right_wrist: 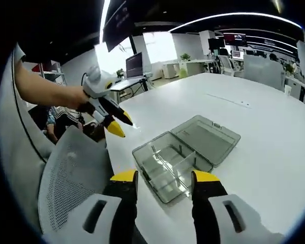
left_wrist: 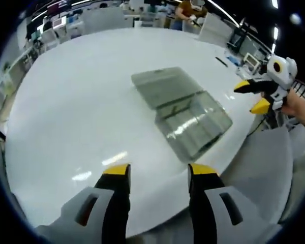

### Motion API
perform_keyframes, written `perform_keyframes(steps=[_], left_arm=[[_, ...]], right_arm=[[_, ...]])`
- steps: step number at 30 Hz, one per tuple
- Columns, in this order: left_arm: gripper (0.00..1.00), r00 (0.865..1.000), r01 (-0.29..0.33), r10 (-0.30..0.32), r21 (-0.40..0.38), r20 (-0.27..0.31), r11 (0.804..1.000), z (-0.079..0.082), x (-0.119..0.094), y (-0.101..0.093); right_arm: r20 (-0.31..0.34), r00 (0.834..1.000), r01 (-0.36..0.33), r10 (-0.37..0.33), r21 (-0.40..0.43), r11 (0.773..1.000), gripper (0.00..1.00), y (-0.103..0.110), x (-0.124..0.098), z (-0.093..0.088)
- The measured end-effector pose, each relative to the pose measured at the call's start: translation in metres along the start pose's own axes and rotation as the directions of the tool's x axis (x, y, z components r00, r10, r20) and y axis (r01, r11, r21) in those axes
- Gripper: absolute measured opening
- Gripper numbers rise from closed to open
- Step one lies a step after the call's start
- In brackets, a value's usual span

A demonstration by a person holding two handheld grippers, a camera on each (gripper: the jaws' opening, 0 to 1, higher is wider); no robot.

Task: Insert the divider into the dual guide fixture by aligning both edges with the guide slots and pushing it downward to the bottom, including one-sided entry, uneven engagement, binding, and posture correction.

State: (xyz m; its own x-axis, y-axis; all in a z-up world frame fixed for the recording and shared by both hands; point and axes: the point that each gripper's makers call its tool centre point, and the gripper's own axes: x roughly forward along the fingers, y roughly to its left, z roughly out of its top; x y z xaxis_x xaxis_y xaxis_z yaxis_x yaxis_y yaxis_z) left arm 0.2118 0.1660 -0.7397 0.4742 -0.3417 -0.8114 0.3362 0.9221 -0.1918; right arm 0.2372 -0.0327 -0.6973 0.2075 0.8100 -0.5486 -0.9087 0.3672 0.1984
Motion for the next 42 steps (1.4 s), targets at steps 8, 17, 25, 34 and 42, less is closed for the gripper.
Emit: perform_keyframes(steps=[8,17,25,34,42], left_arm=[[0.46,0.998,-0.030,0.027,-0.055,-0.054,0.998,-0.006,0.006,0.014],[0.47,0.990,-0.056,0.039,-0.129,-0.132,0.990,-0.017,0.017,0.027],[0.47,0.983,-0.094,0.063,-0.178,-0.172,0.980,-0.025,0.022,0.040],[0.46,0.975,-0.126,0.083,-0.205,-0.207,0.971,-0.027,0.028,0.045],[0.45,0.969,-0.143,0.091,-0.217,-0.230,0.966,-0.029,0.035,0.046]], right_arm=[[-0.014,1.000,0.003,-0.004,-0.028,1.000,0.46,0.003,0.001,-0.001],[-0.022,1.000,0.014,-0.016,-0.081,0.997,0.49,0.005,0.000,0.004],[-0.034,0.999,0.017,-0.021,-0.112,0.994,0.51,0.006,0.000,0.006],[-0.036,0.999,0.010,-0.015,-0.136,0.991,0.52,0.010,0.001,0.008],[-0.050,0.999,0.007,-0.014,-0.134,0.991,0.52,0.011,0.002,0.003]])
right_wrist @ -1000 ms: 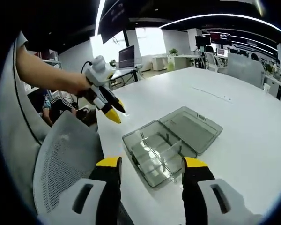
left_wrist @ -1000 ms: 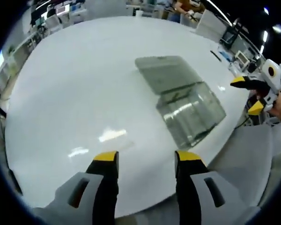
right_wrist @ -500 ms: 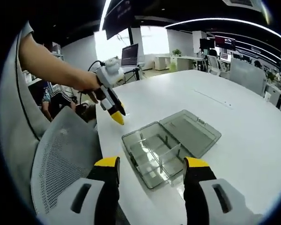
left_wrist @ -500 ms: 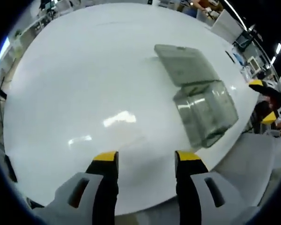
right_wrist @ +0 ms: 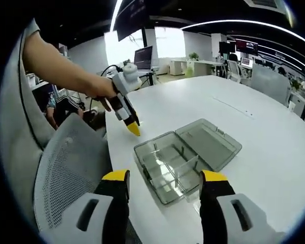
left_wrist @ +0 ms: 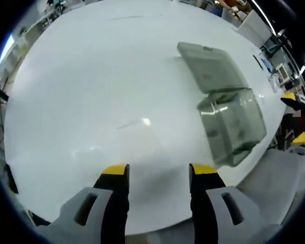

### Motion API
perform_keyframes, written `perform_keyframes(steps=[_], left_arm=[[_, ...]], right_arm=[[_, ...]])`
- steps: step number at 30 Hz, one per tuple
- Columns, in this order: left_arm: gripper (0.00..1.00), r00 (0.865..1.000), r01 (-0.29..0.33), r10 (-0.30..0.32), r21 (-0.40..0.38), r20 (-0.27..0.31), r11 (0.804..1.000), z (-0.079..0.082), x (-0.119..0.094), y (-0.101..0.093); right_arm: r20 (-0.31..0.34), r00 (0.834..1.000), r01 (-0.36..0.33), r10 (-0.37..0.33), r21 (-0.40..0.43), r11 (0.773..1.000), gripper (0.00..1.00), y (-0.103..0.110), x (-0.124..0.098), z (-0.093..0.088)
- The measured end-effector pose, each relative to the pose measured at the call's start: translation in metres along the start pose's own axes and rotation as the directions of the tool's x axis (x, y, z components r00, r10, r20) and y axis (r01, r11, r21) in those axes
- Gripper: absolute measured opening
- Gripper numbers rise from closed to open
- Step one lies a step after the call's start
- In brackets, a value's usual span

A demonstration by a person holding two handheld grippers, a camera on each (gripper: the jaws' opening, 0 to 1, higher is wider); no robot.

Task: Insert the divider into the dual guide fixture by aligning both edges with the guide slots and pushing it downward to the bottom, including one-sided entry, uneven engagement, binding, and posture correction.

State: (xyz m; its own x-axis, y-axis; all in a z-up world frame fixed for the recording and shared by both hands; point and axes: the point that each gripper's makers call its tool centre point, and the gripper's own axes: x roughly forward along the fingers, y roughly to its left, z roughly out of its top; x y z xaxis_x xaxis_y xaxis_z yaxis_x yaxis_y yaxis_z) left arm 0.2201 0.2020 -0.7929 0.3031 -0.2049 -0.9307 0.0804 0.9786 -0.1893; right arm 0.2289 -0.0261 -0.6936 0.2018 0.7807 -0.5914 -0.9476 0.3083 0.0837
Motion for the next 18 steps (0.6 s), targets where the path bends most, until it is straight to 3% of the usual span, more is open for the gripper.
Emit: perform_keyframes(steps=[18], left_arm=[[0.43,0.996,-0.072,0.069,-0.046,-0.054,0.996,-0.001,0.011,0.011]], right_arm=[[0.013,1.000,-0.007,0.007,0.013,1.000,0.52,0.000,-0.001,0.002]])
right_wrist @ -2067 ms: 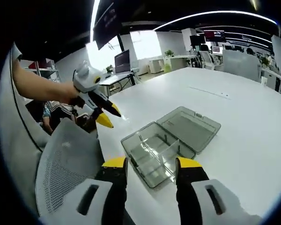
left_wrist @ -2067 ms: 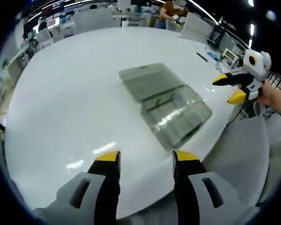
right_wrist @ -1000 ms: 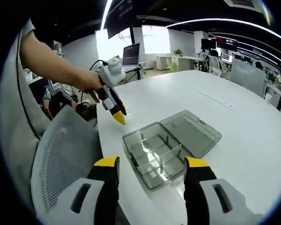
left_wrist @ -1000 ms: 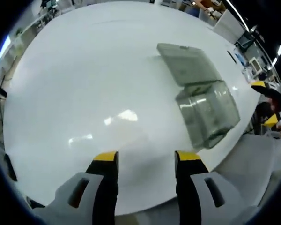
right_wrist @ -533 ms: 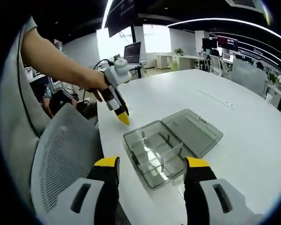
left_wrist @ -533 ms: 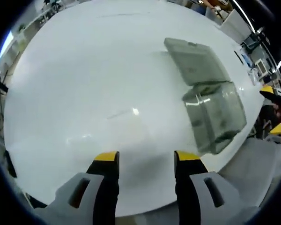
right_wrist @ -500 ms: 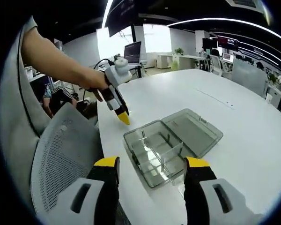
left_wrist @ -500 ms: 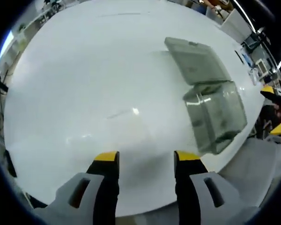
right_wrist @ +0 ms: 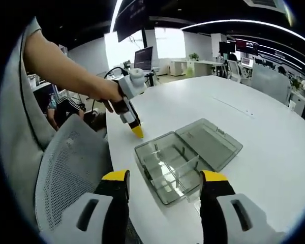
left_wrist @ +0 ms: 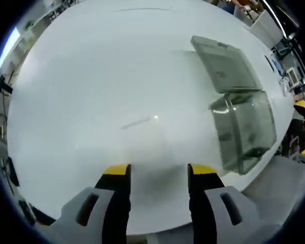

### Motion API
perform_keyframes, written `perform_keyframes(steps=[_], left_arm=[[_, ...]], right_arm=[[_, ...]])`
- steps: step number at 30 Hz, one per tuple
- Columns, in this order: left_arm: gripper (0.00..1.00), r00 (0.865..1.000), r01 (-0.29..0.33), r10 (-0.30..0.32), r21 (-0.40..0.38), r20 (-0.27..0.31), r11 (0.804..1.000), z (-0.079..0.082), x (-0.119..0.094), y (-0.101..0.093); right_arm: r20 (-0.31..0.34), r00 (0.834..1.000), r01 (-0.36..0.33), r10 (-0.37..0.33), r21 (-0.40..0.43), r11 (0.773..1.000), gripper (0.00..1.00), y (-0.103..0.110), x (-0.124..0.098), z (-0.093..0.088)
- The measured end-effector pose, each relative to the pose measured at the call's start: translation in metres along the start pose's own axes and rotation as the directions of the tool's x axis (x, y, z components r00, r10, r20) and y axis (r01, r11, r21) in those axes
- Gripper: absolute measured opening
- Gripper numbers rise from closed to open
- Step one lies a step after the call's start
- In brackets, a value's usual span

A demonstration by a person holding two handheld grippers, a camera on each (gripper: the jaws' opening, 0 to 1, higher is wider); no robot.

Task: Insert the divider into the dual guide fixture by aligning both edges with the guide slots and pushing it downward to the bottom, including one-sided entry, uneven engagement, binding, and posture correction.

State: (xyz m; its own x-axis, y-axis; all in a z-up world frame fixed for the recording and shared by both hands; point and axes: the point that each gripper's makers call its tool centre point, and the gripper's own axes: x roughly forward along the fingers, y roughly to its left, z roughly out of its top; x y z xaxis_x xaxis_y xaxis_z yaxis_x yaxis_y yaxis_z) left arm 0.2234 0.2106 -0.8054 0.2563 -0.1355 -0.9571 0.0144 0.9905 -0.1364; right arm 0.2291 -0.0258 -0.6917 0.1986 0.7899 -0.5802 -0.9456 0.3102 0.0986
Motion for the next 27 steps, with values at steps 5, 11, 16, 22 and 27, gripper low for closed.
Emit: perform_keyframes(steps=[5,11,16,22,27], left_arm=[[0.39,1.000,-0.026,0.026,-0.005,-0.014,1.000,0.0010,0.0001,0.0032],[0.39,0.999,-0.052,0.052,-0.016,-0.010,0.999,0.0037,0.0011,0.0058],[0.39,0.997,-0.069,0.069,-0.009,-0.033,0.998,0.0037,0.0021,0.0055],[0.38,0.992,-0.114,0.113,-0.014,-0.052,0.993,0.0048,0.0056,0.0084],[0.39,0.988,-0.141,0.140,-0.003,-0.064,0.990,0.0036,0.0058,0.0070]], right_arm=[[0.002,1.000,0.000,0.000,0.003,1.000,0.53,-0.0005,-0.0003,0.0003],[0.007,1.000,-0.002,0.002,0.007,1.000,0.53,-0.0005,0.0000,0.0011],[0.006,1.000,-0.002,0.002,0.010,1.000,0.53,-0.0015,0.0000,0.0002],[0.008,1.000,-0.003,0.003,0.009,1.000,0.53,-0.0013,0.0008,0.0010],[0.009,1.000,-0.003,0.002,0.010,1.000,0.52,-0.0022,0.0000,0.0011]])
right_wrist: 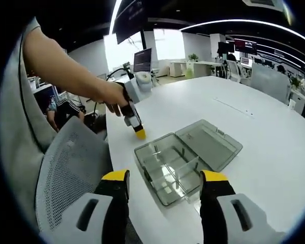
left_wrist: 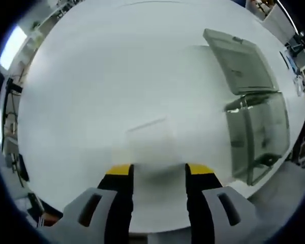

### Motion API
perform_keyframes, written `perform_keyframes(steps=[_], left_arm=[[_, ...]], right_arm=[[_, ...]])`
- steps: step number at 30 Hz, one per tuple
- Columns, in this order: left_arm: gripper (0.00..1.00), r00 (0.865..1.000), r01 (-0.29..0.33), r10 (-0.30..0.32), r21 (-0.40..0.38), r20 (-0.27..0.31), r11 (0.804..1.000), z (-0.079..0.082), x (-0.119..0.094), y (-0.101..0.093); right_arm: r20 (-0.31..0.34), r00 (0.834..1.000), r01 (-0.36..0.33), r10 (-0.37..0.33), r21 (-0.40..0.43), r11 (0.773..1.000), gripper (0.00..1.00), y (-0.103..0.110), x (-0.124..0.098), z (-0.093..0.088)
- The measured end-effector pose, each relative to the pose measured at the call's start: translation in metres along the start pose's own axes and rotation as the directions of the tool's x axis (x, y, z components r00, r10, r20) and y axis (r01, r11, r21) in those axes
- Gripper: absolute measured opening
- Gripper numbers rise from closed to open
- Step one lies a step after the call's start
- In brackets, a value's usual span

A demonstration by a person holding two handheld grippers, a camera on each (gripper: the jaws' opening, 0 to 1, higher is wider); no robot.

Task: Insert the divider into the dual guide fixture by aligning both edges with the guide slots and pushing it downward to the bottom, including one-sided entry, uneven engagement, binding, and posture correction.

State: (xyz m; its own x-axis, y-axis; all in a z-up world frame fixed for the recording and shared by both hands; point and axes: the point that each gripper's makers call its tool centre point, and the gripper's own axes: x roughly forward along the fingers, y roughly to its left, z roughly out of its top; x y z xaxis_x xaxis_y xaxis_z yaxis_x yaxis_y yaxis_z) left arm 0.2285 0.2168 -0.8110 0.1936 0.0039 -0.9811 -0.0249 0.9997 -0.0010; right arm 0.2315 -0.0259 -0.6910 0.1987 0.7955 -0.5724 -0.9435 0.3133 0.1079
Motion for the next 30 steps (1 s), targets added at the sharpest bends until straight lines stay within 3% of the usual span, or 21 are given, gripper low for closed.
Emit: perform_keyframes(steps=[11,30], left_arm=[[0.37,0.999,-0.032,0.032,-0.029,-0.012,0.999,-0.0002,-0.0004,0.0007],[0.32,1.000,-0.022,0.022,0.015,-0.022,1.000,-0.0022,-0.0003,-0.0029]], right_arm=[[0.020,1.000,0.003,-0.004,0.011,1.000,0.53,-0.0020,-0.0029,0.0042],[0.018,1.000,0.009,-0.009,0.012,1.000,0.53,-0.0013,-0.0046,0.0036]])
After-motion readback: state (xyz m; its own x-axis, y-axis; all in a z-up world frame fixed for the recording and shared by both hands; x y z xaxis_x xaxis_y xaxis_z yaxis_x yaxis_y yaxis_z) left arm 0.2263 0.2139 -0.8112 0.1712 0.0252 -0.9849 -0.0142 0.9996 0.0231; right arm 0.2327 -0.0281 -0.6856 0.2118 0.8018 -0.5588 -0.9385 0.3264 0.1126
